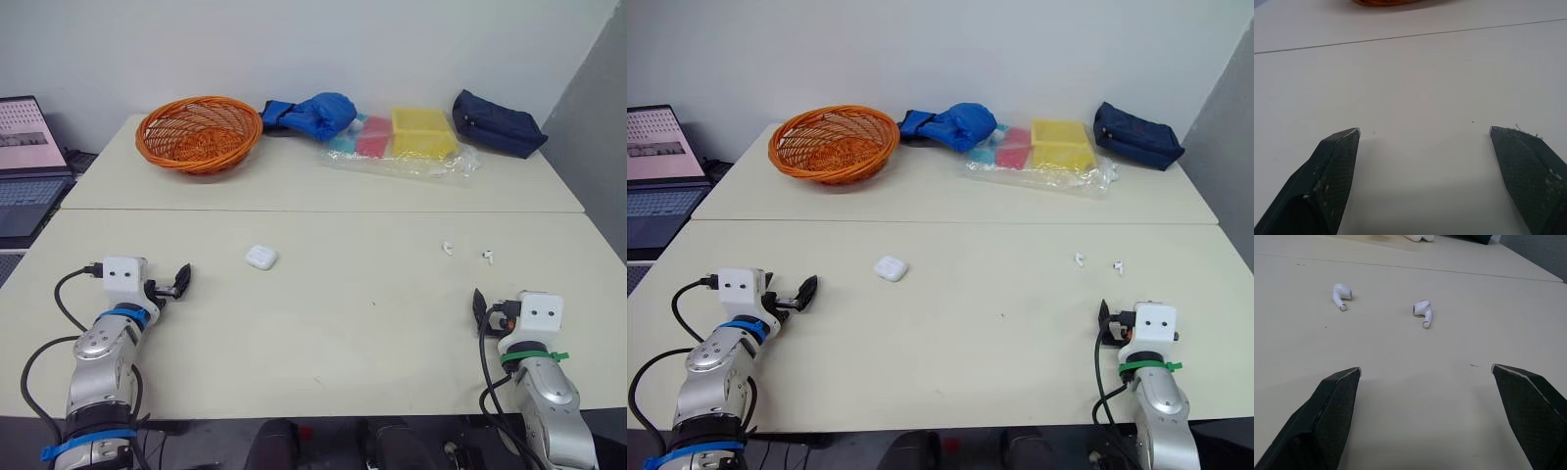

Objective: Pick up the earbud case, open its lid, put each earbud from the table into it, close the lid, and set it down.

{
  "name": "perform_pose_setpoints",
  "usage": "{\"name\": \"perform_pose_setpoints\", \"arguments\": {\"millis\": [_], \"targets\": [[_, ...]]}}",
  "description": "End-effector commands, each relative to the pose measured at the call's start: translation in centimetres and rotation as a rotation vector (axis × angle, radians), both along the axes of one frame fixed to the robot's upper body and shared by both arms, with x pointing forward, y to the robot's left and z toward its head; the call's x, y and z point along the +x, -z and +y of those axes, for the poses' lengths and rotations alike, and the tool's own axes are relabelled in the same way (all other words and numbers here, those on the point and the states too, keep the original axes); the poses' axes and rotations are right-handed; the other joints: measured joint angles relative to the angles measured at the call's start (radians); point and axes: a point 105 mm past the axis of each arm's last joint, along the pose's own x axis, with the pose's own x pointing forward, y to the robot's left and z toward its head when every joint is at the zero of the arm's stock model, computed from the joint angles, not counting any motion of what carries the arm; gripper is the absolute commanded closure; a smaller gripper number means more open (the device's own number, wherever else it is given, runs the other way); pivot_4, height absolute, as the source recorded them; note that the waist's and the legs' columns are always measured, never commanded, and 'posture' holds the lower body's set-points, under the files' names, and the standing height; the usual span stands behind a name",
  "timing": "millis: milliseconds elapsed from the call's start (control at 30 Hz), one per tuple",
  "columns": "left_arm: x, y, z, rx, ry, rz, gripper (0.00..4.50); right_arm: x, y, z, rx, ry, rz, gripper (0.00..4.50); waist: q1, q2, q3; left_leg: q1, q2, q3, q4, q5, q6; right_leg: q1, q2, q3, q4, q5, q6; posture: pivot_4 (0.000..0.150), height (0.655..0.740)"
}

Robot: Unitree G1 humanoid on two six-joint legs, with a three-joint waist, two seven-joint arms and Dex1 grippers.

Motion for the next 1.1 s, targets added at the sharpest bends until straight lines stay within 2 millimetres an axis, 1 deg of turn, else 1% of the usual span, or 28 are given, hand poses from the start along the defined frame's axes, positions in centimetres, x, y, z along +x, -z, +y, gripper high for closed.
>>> {"name": "perform_pose_setpoints", "arguments": {"millis": [33,133,267,333,400,433,467,500,533,567,600,633,700,767,833,900,933,1000,1100], "targets": [[-0.1,-1.4,-0.3,0.02,0.024,-0.039,0.05,0.1,-1.8,0.1,-0.025,-0.014,-0.057,0.0,0.0,0.0,0.0,0.0,0.0,0.0,0.0,0.0,0.0,0.0,0.0,0.0,0.0,0.0,0.0,0.15,0.74],[-0.3,-1.9,-0.4,0.021,0.035,-0.051,0.05,0.1,-1.8,0.4,-0.026,-0.022,-0.057,0.0,0.0,0.0,0.0,0.0,0.0,0.0,0.0,0.0,0.0,0.0,0.0,0.0,0.0,0.0,0.0,0.15,0.74],[-0.5,-3.3,-1.1,0.017,0.077,-0.082,0.05,0.4,-2.0,1.0,-0.042,-0.065,-0.057,0.0,0.0,0.0,0.0,0.0,0.0,0.0,0.0,0.0,0.0,0.0,0.0,0.0,0.0,0.0,-0.001,0.15,0.74],[-0.7,-4.3,-1.6,-0.001,0.104,-0.108,0.05,0.6,-2.3,1.3,-0.051,-0.088,-0.064,0.0,0.0,0.0,0.0,0.0,0.0,0.0,0.0,0.0,0.0,0.0,0.0,0.0,0.0,-0.001,-0.001,0.15,0.74],[-1.0,-5.5,-2.7,-0.035,0.17,-0.131,0.05,0.9,-2.7,2.0,-0.061,-0.141,-0.072,0.0,0.0,0.0,0.0,0.0,0.0,0.0,0.0,0.0,0.0,0.0,0.0,0.001,0.0,-0.001,-0.001,0.15,0.74],[-1.1,-5.8,-3.0,-0.043,0.187,-0.132,0.05,0.9,-2.8,2.2,-0.063,-0.155,-0.073,0.0,-0.001,0.0,0.0,0.0,0.0,0.0,0.0,0.0,0.0,0.0,0.0,0.001,0.0,-0.001,-0.001,0.15,0.74],[-1.4,-6.4,-4.1,-0.059,0.245,-0.14,0.05,1.2,-3.1,2.6,-0.064,-0.187,-0.078,0.0,-0.001,0.0,0.0,0.0,0.0,0.0,0.0,0.0,0.0,0.0,0.0,0.001,0.0,-0.001,-0.001,0.15,0.74],[-1.9,-6.7,-6.1,-0.034,0.359,-0.124,0.05,1.6,-3.6,3.9,-0.065,-0.287,-0.081,0.0,-0.003,0.0,0.0,0.0,0.0,0.0,0.0,0.0,0.0,0.0,0.0,0.001,0.0,-0.001,-0.001,0.15,0.74],[-2.3,-6.9,-7.6,-0.017,0.442,-0.108,0.05,1.8,-3.9,4.8,-0.067,-0.361,-0.081,0.0,-0.005,0.0,0.0,0.0,0.0,0.0,0.0,0.0,0.0,0.0,0.0,0.001,0.0,-0.001,-0.001,0.15,0.74],[-2.7,-6.6,-9.0,0.012,0.525,-0.075,0.05,2.0,-4.6,6.4,-0.058,-0.486,-0.087,0.0,-0.005,0.0,0.0,0.0,0.001,0.0,0.0,0.0,0.0,-0.001,0.0,0.001,0.0,-0.001,-0.001,0.15,0.74],[-2.8,-6.3,-9.8,0.032,0.568,-0.051,0.05,2.1,-5.1,7.5,-0.052,-0.568,-0.089,0.0,-0.004,0.0,0.0,0.0,0.0,0.0,0.0,0.0,0.0,0.0,0.0,0.001,0.0,-0.001,-0.002,0.15,0.74],[-2.5,-5.8,-10.2,0.04,0.579,-0.024,0.05,2.2,-5.9,8.6,-0.036,-0.669,-0.092,0.0,-0.003,0.0,0.0,0.001,0.0,0.0,0.0,0.0,0.0,0.0,0.0,0.001,0.0,-0.001,-0.002,0.15,0.74],[-1.8,-5.1,-10.7,0.045,0.58,0.005,0.05,2.1,-6.9,10.1,-0.036,-0.815,-0.087,0.0,-0.002,0.0,0.0,0.001,-0.001,0.0,0.0,0.0,0.0,0.0,0.001,0.001,0.0,-0.001,-0.002,0.15,0.74],[-1.2,-4.7,-11.2,0.045,0.579,0.013,0.05,1.9,-7.5,11.1,-0.062,-0.927,-0.072,0.0,-0.001,0.0,0.0,0.001,-0.001,0.0,0.001,0.0,0.0,0.001,0.003,0.0,0.001,-0.001,-0.002,0.15,0.74],[-0.4,-3.9,-12.0,0.041,0.585,0.025,0.05,1.5,-8.3,12.7,-0.064,-1.082,-0.048,0.0,0.0,0.0,0.0,0.0,-0.002,0.0,0.001,0.0,0.0,0.001,0.005,-0.001,0.0,-0.001,-0.002,0.15,0.74],[0.5,-3.2,-12.5,0.035,0.574,0.036,0.05,0.3,-9.4,14.7,-0.053,-1.277,-0.009,0.0,0.001,0.0,0.0,-0.001,-0.002,0.0,0.001,0.0,0.0,0.0,0.005,-0.001,0.0,0.0,0.0,0.15,0.74],[0.8,-3.0,-12.4,0.036,0.564,0.04,0.05,-0.1,-9.8,15.3,-0.053,-1.334,0.005,0.0,0.001,0.0,0.0,-0.001,-0.002,0.0,0.001,0.0,0.0,0.0,0.005,0.0,-0.001,0.002,0.003,0.15,0.74],[1.2,-2.6,-12.3,0.024,0.552,0.048,0.05,-0.5,-10.5,15.9,-0.059,-1.398,0.025,0.0,0.001,0.0,0.001,-0.001,-0.002,-0.001,0.0,0.0,0.0,0.0,0.006,-0.001,-0.001,0.002,0.004,0.15,0.74],[1.5,-2.4,-12.2,0.026,0.545,0.047,0.05,-0.7,-11.1,16.3,-0.061,-1.438,0.042,0.0,0.001,-0.001,0.001,-0.002,-0.002,-0.001,0.0,0.0,0.0,0.0,0.007,-0.001,-0.002,0.002,0.004,0.15,0.74]]}}
